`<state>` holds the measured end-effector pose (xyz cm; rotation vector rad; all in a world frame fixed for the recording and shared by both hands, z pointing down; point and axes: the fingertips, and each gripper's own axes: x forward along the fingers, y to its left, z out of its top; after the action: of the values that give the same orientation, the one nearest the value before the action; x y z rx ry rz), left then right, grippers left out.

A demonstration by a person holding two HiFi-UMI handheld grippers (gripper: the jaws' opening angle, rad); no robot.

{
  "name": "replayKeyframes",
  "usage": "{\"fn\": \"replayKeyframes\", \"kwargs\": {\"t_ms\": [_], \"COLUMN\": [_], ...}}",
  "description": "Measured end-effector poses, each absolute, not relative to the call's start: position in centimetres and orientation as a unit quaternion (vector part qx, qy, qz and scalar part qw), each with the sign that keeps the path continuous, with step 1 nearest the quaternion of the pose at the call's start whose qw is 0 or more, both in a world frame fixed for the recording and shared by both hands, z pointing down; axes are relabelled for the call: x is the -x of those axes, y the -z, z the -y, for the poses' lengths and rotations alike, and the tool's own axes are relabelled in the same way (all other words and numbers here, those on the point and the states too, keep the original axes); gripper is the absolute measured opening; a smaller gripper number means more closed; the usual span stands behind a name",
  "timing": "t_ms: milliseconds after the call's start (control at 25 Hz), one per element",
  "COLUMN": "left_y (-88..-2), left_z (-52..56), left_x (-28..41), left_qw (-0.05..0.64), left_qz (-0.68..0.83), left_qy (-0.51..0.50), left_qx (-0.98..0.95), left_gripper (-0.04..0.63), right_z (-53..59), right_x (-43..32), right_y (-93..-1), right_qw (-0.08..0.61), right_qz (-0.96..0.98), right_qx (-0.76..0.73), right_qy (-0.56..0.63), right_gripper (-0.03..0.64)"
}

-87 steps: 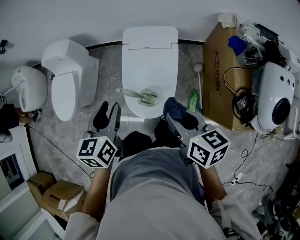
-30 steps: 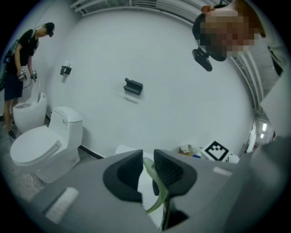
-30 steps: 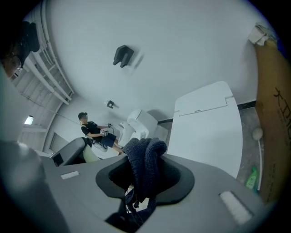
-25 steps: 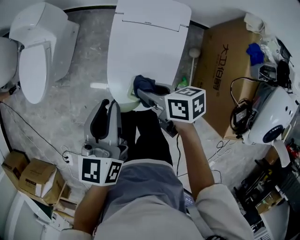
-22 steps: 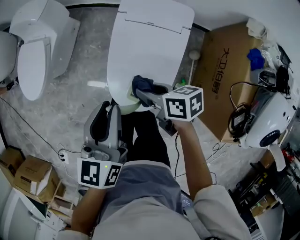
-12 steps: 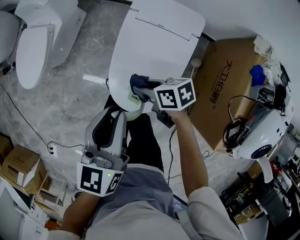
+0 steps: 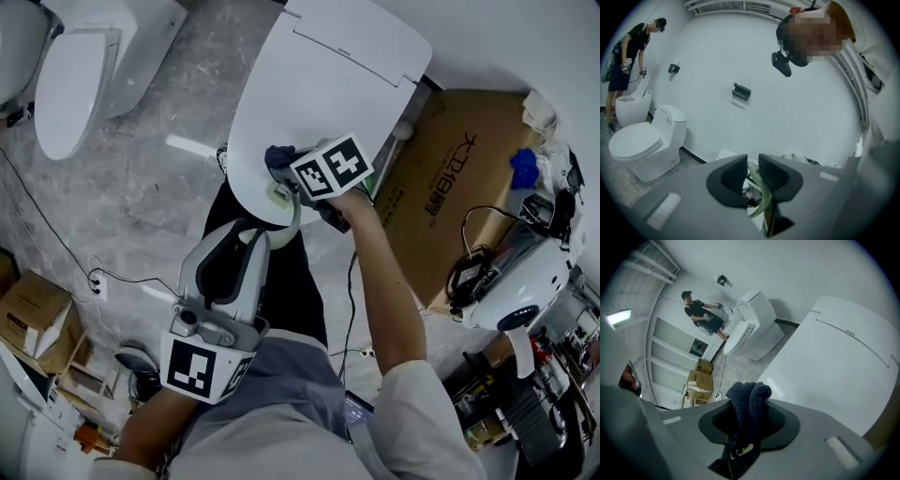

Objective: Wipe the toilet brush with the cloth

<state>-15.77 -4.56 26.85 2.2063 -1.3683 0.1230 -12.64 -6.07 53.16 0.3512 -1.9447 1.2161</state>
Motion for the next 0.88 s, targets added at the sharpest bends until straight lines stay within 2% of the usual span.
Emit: {"fn": "replayKeyframes", "kwargs": {"t_ms": [360,880], "left_y": [-26.9,-27.0], "left_z": [5.0,5.6], "left_x": [15.5,15.5], "left_qw": [0.27,0.267], "left_qz": [0.499,0.493], "left_qy": [-0.044,-0.036], "left_qx": [-0.822,-0.828], "left_gripper": [0.0,0.0], "right_z": [5.9,6.5], "right_x": [14.5,15.5], "right_y": [-55.2,-57.5], "right_qw": [0.436,0.453], "right_qz": [0.753,0.736], "right_qx": [-0.084,-0.07], "right_qy": [-0.485,-0.498], "right_gripper": [0.117,0.117]}}
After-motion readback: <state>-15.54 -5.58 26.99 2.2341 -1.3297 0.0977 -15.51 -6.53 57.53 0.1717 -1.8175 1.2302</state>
